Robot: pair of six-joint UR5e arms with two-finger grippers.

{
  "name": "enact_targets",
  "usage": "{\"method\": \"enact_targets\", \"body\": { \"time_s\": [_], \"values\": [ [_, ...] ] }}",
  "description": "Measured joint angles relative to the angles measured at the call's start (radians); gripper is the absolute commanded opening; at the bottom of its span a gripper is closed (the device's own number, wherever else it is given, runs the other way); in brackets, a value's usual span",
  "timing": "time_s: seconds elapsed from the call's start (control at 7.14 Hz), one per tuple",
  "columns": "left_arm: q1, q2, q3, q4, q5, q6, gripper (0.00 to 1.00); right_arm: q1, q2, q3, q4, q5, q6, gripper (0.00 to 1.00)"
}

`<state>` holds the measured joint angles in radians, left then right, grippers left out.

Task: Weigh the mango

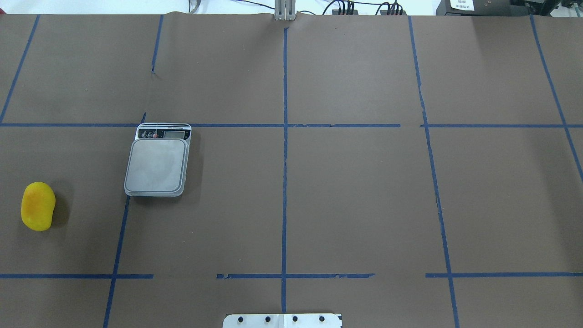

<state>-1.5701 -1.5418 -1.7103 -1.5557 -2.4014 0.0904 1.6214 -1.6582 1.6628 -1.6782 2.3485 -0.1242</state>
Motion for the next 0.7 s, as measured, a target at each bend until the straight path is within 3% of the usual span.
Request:
{"method": "enact_targets", "body": {
  "time_s": [0.7],
  "values": [
    [-0.005,-0.001,-0.009,-0.001,-0.001,-0.009,1.00,0.000,0.000,0.000,0.000,0.000,0.000,1.00]
  ]
}}
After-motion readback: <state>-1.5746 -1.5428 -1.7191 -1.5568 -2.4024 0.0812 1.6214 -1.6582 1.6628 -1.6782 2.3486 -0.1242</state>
